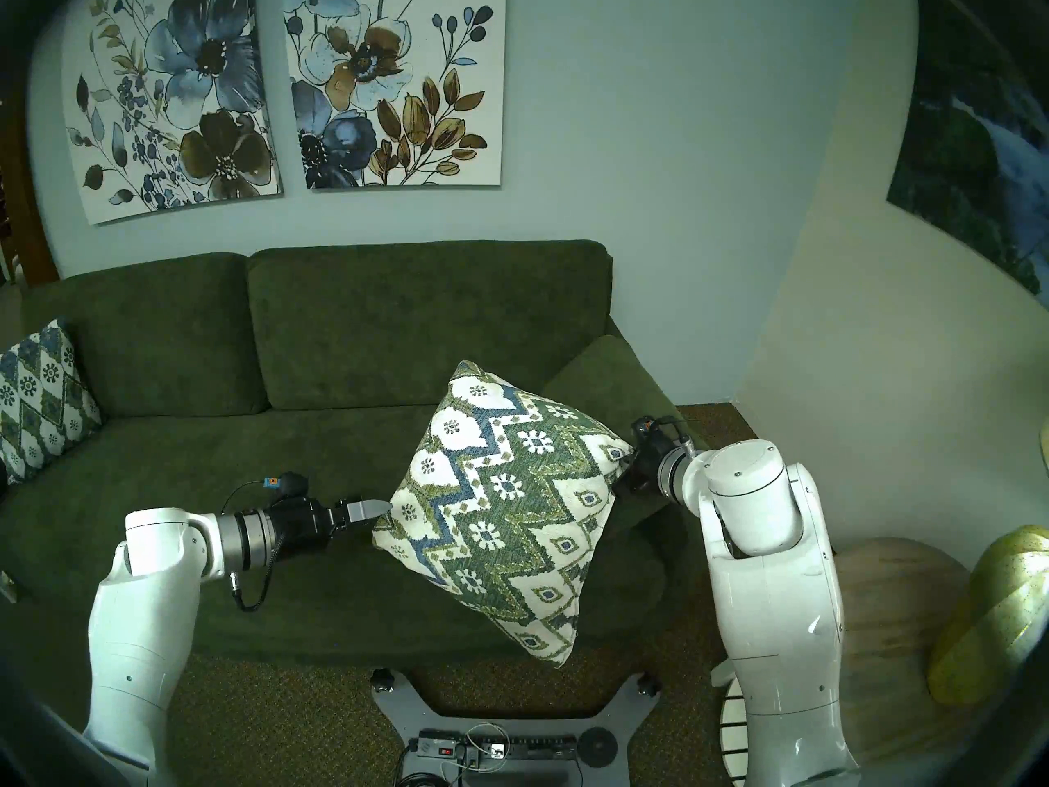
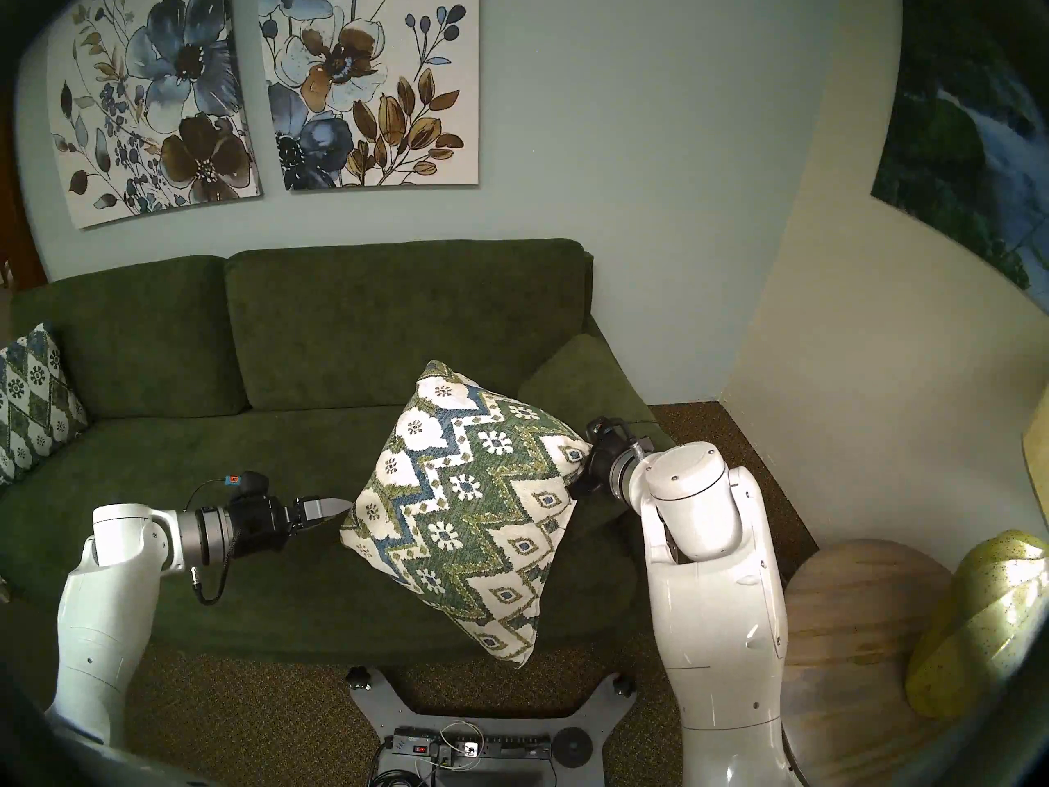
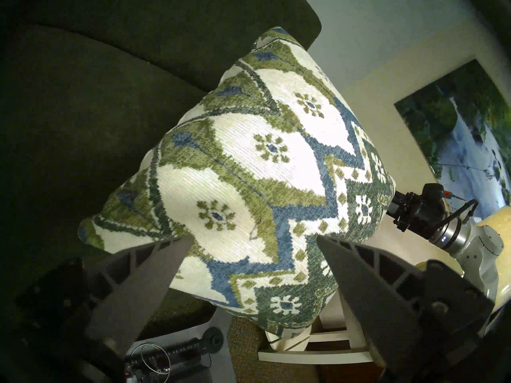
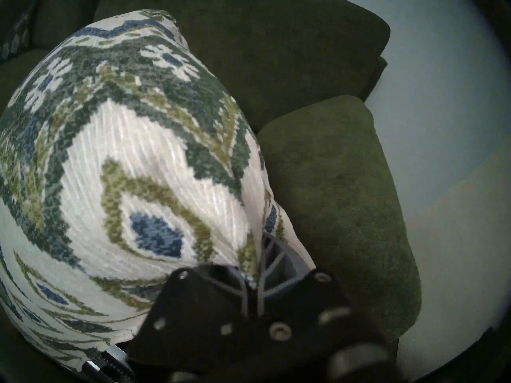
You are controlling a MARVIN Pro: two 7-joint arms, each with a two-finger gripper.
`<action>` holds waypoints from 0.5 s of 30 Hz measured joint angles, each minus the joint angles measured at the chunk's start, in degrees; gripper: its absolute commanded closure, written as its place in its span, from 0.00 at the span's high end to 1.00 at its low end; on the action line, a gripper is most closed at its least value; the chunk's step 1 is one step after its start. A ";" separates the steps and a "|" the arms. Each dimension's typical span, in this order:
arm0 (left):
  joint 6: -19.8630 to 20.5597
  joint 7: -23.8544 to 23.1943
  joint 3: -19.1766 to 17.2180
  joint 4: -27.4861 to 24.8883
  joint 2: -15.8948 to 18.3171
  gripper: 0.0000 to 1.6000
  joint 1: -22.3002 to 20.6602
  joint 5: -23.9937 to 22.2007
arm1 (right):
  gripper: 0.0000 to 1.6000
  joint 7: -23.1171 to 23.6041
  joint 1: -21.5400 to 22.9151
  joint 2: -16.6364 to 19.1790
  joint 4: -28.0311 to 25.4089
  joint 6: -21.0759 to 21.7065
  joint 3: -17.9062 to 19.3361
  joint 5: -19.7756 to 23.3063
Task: Fix throw pillow on sofa
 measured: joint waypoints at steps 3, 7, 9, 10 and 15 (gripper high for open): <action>-0.39 -0.38 0.68 0.33 0.13 1.00 0.01 0.00 | 0.00 -0.36 1.24 -0.51 0.48 1.10 0.46 -0.18; -0.83 -0.81 1.36 0.47 0.26 1.00 0.06 0.00 | 0.00 -0.64 2.75 -1.03 1.08 2.16 0.98 -0.29; -1.10 -1.08 1.71 0.49 0.34 1.00 0.12 0.00 | 0.00 -0.73 3.57 -1.28 1.35 2.63 1.25 -0.29; -1.25 -1.19 1.89 0.52 0.39 1.00 0.17 0.00 | 0.00 -0.79 3.98 -1.41 1.43 2.82 1.40 -0.29; -2.07 -1.71 2.62 0.91 0.57 1.00 0.70 0.03 | 0.00 -1.13 5.92 -2.07 2.15 3.69 2.00 -0.25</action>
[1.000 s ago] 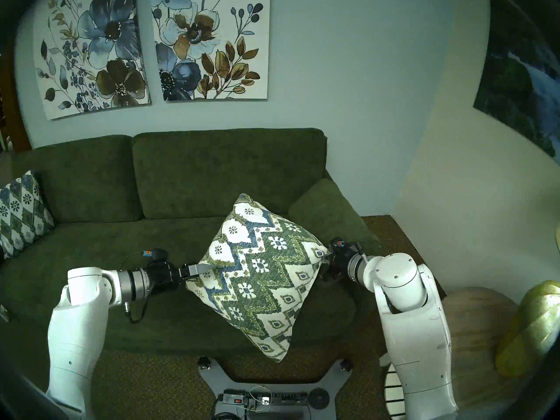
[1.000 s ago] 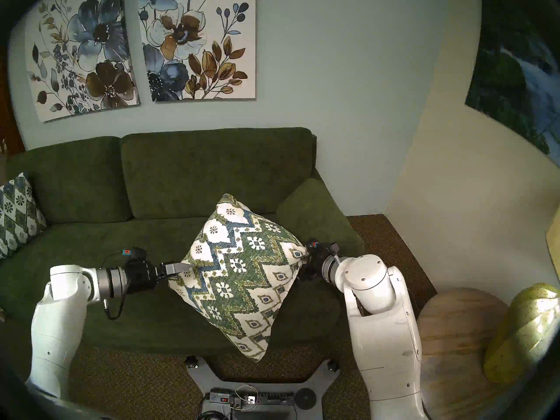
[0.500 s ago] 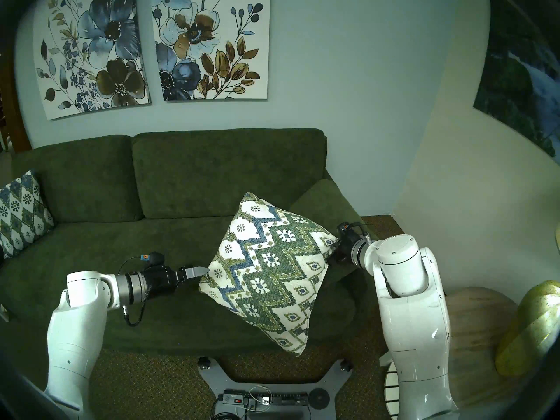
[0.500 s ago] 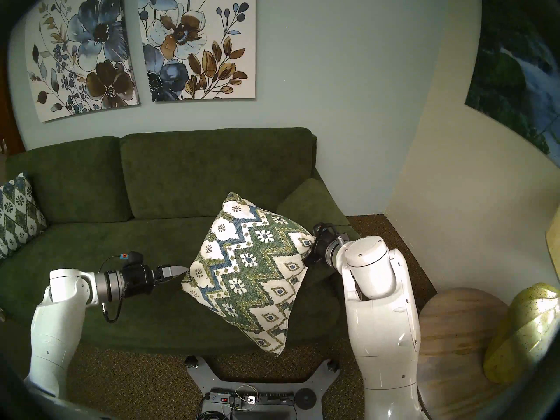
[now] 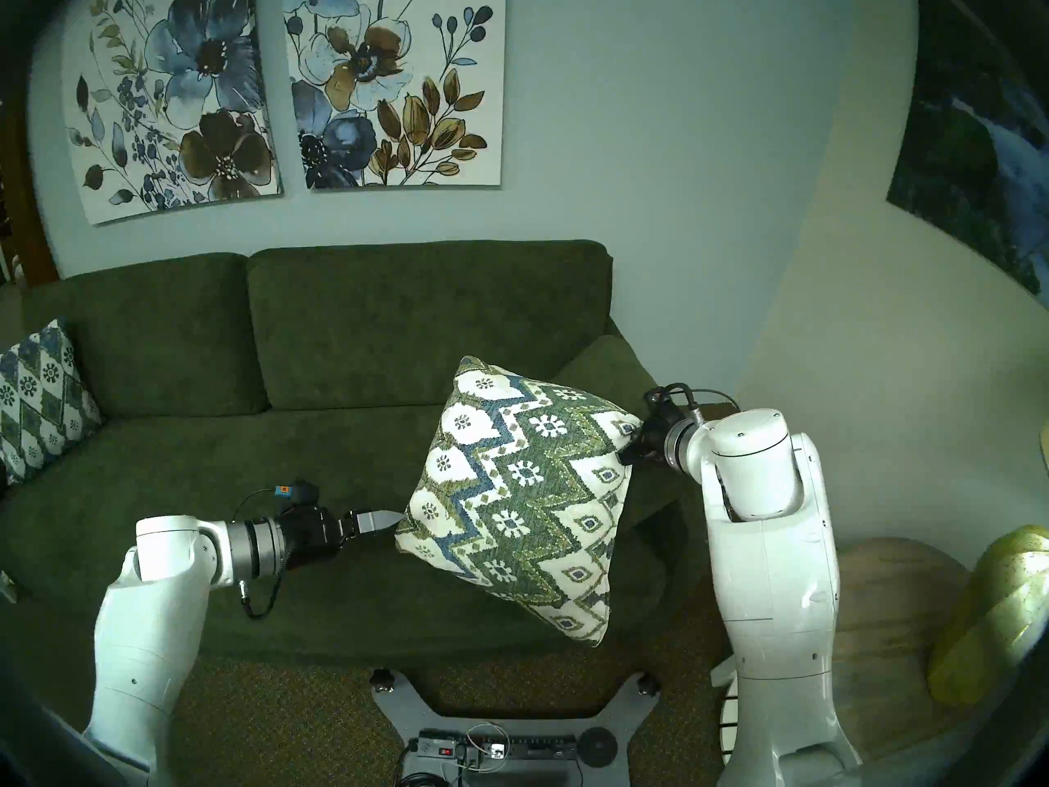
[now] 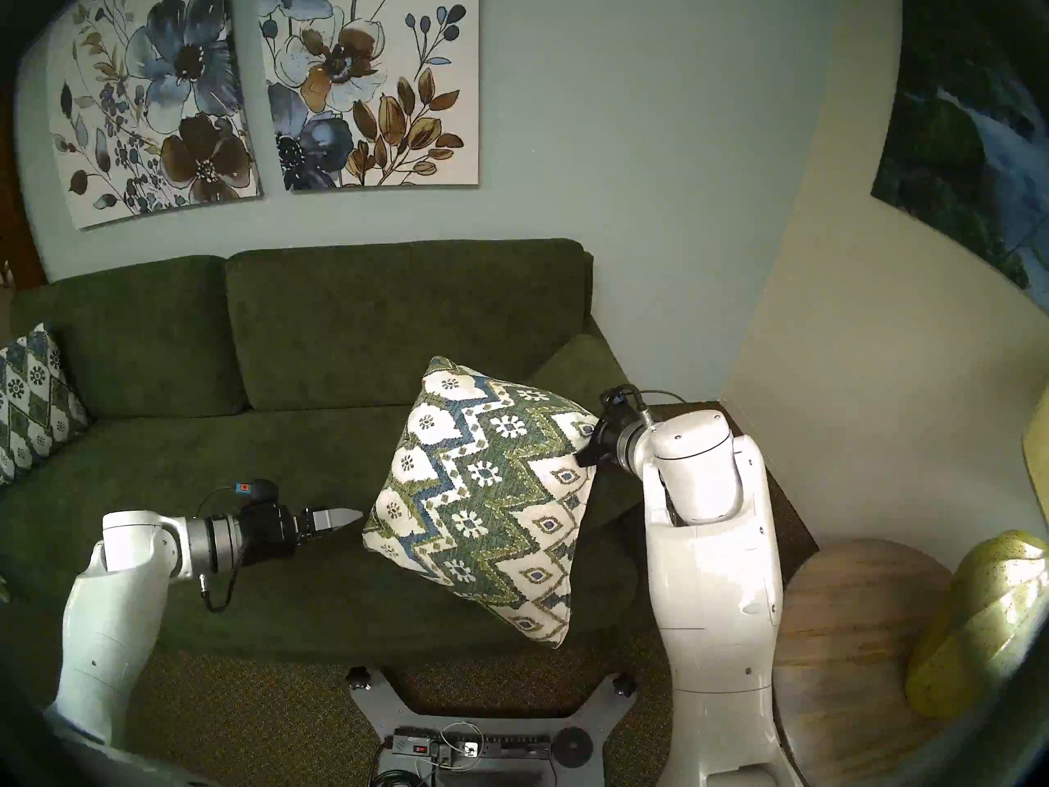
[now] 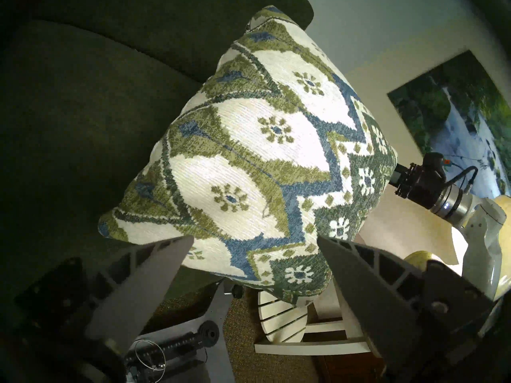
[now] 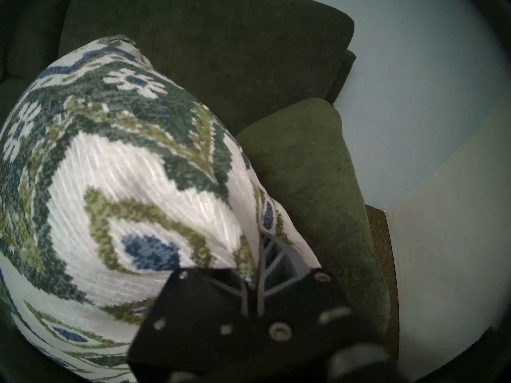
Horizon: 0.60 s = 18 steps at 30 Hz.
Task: Fix throw pillow on sofa
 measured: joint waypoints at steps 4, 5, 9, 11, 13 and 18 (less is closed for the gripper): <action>-0.71 -0.38 0.41 0.53 0.18 1.00 0.75 0.02 | 0.00 -0.71 1.54 -0.80 1.04 0.59 0.62 0.33; -0.90 -0.44 0.50 0.72 0.22 1.00 0.90 0.03 | 0.00 -0.98 1.90 -1.04 1.36 0.73 0.81 0.50; -1.60 -0.65 0.90 1.62 0.37 1.00 1.36 0.05 | 0.00 -2.16 3.39 -1.97 2.94 1.11 1.76 1.29; -1.89 -0.72 1.04 1.97 0.45 1.00 1.48 0.05 | 0.00 -2.73 4.03 -2.37 3.70 1.17 2.25 1.64; -2.16 -0.79 1.14 2.30 0.53 1.00 1.55 0.05 | 0.00 -3.28 4.70 -2.72 4.45 1.18 2.76 2.08; -3.23 -1.35 1.32 2.53 0.81 1.00 1.88 0.03 | 0.00 -4.22 6.18 -3.26 5.86 1.18 3.56 3.02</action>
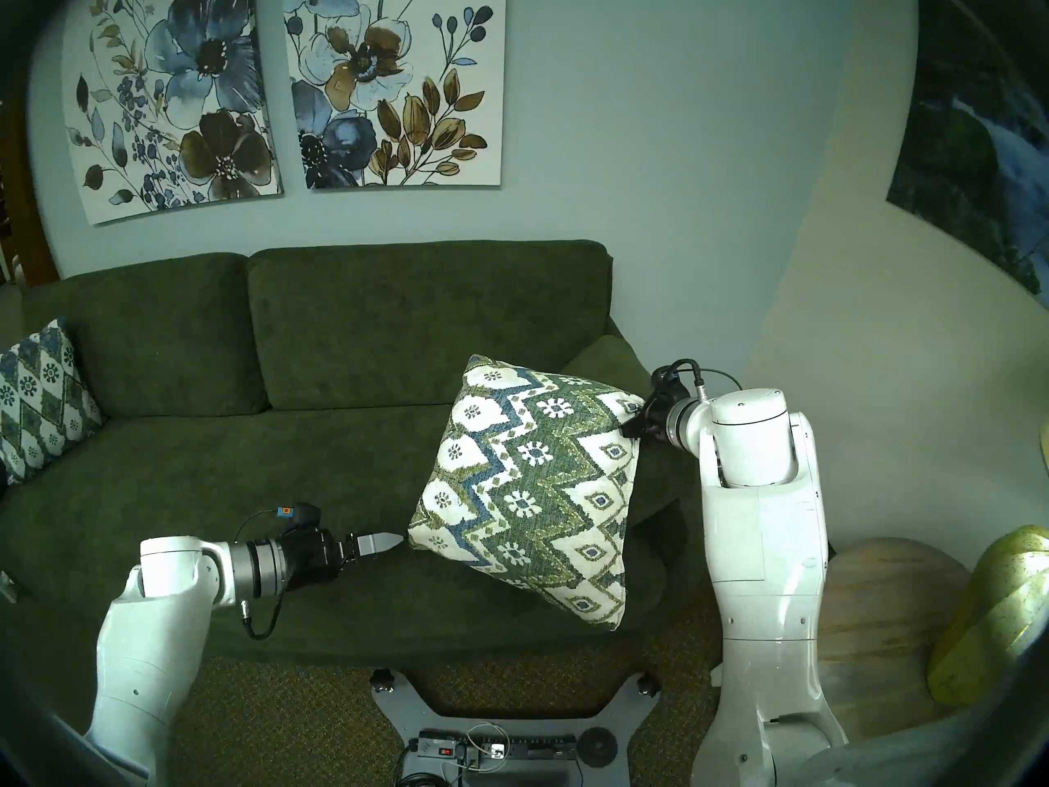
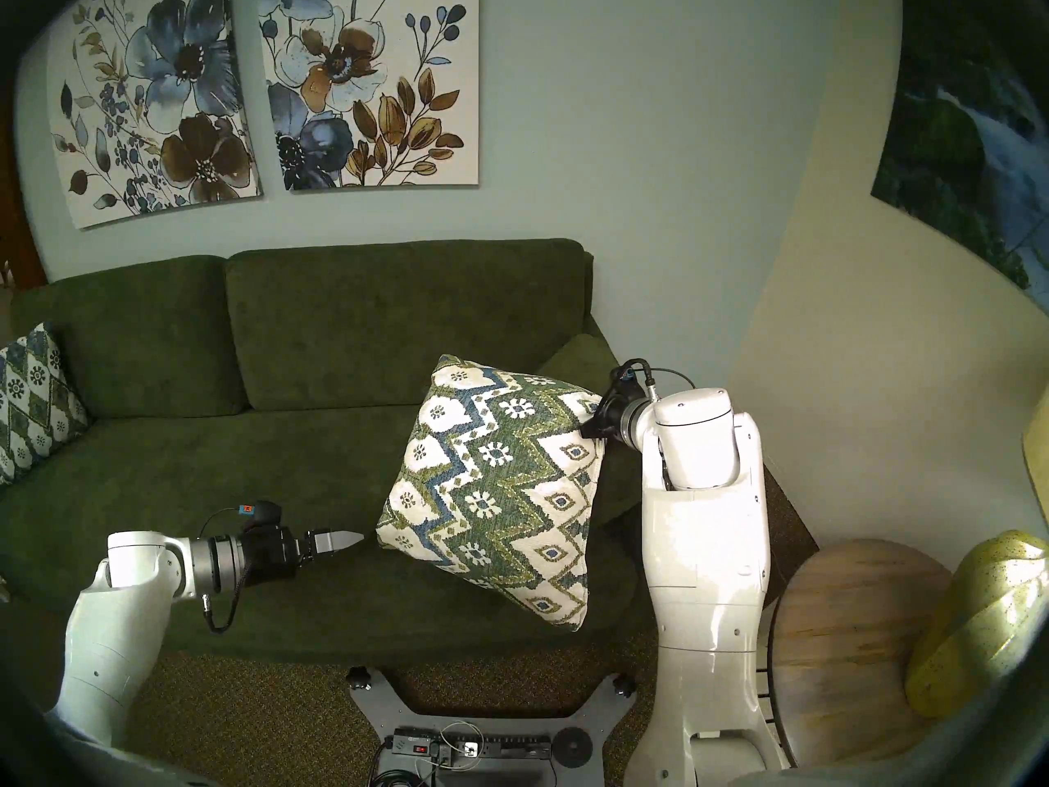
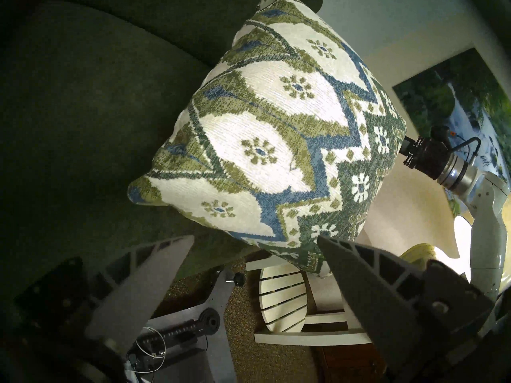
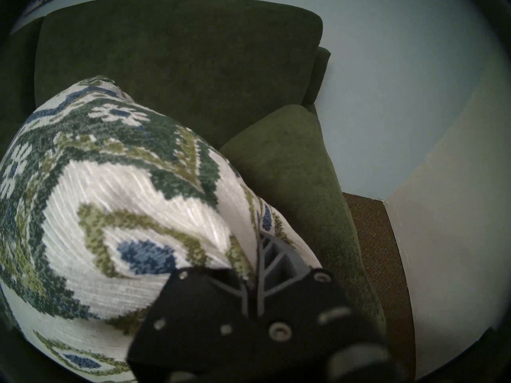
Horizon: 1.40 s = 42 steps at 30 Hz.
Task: Fix throw pillow on sofa
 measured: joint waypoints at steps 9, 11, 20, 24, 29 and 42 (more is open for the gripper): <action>-8.00 -3.78 -2.35 -2.54 1.04 1.00 5.05 0.12 | 0.00 -1.12 3.17 -0.25 2.11 0.02 0.24 0.95; -9.95 -4.46 -3.34 -2.65 1.23 1.00 6.00 0.17 | 0.00 -1.26 3.74 -0.25 2.43 0.04 0.26 1.07; -19.07 -7.10 -7.00 -1.78 1.44 1.00 9.21 0.25 | 0.00 -2.39 6.19 -0.34 3.42 0.14 0.27 1.58; -23.44 -8.20 -7.77 -0.46 1.09 1.00 10.30 0.31 | 0.00 -3.41 7.39 -0.59 3.92 0.48 0.55 1.77; -27.83 -9.40 -8.06 0.77 0.59 1.00 11.07 0.35 | 0.00 -4.84 8.64 -1.02 4.28 0.95 1.39 2.14; -35.70 -12.20 -8.15 3.22 -0.11 1.00 11.45 0.37 | 0.00 -8.71 11.61 -3.12 4.23 1.66 4.25 4.07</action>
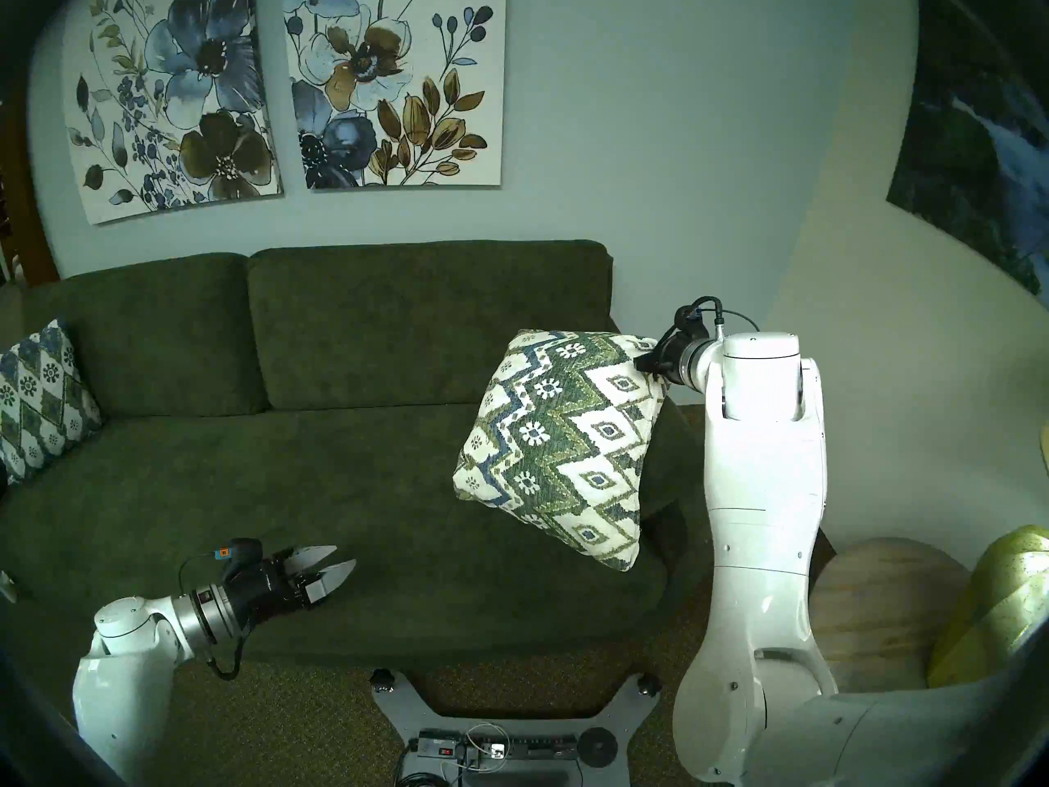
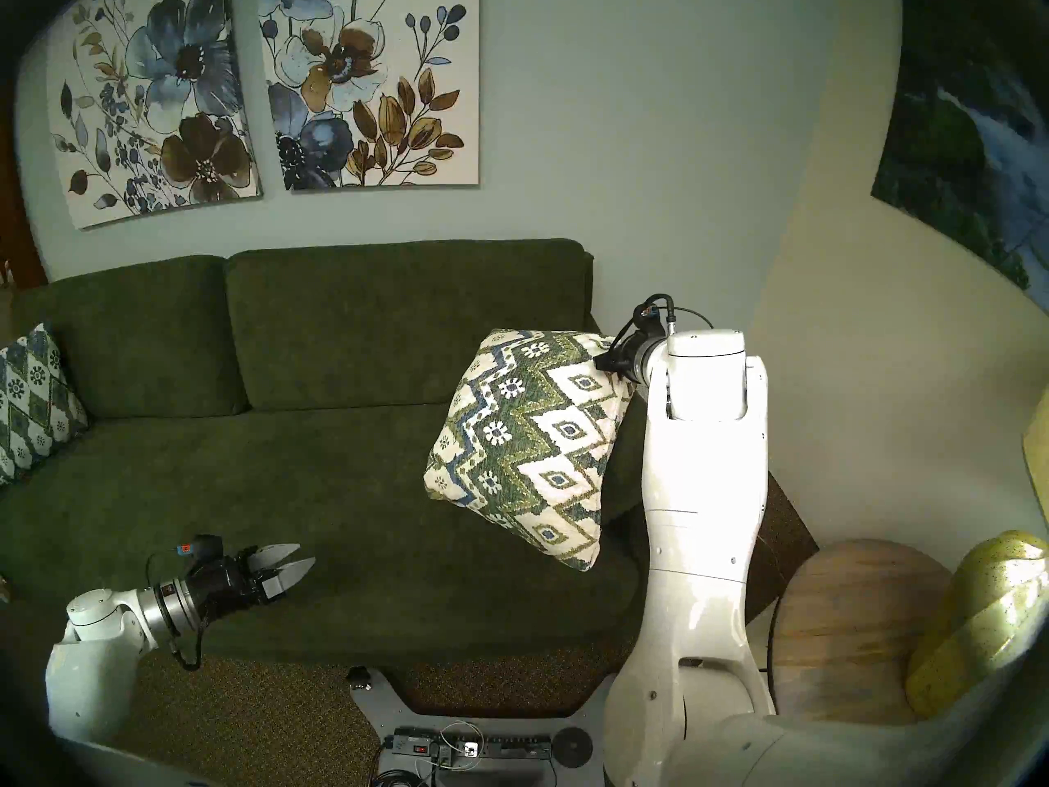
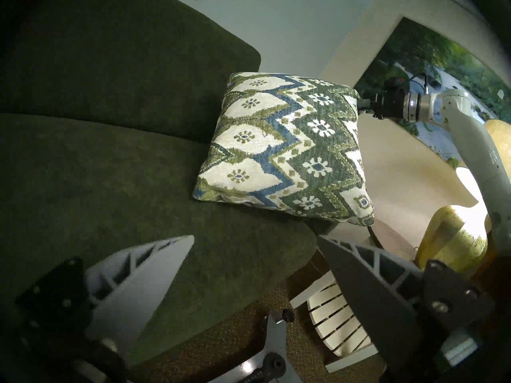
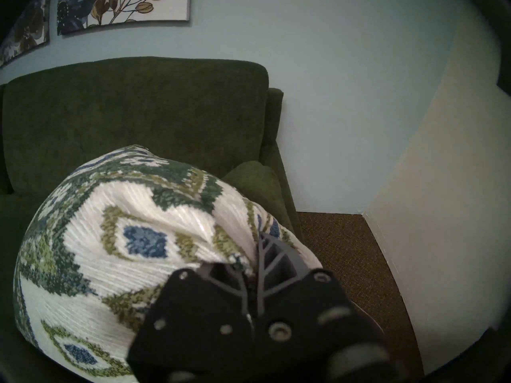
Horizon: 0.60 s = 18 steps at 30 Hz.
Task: Fix throw pillow on sofa
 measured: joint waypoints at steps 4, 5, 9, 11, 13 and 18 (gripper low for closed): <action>-2.02 -0.94 0.00 0.73 -0.06 1.00 -0.23 0.00 | 0.00 -1.44 1.07 -1.29 -0.29 0.05 1.02 1.23; -2.23 -1.06 0.01 0.81 -0.06 1.00 -0.26 0.00 | 0.00 -1.59 1.22 -1.46 -0.37 0.05 1.10 1.39; -3.59 -1.78 0.02 1.33 -0.05 1.00 -0.49 -0.01 | 0.00 -2.56 2.29 -2.63 -1.22 0.05 1.05 2.50; -3.84 -1.92 0.03 1.43 -0.05 1.00 -0.54 -0.01 | 0.00 -2.76 2.52 -2.87 -1.48 0.05 0.78 2.71; -4.29 -2.15 0.04 1.56 -0.03 1.00 -0.62 -0.01 | 0.00 -3.10 3.00 -3.36 -1.89 0.04 0.13 3.02; -5.37 -2.71 0.06 1.88 0.08 1.00 -0.85 -0.01 | 0.00 -4.22 4.51 -4.97 -2.62 0.04 -3.00 3.58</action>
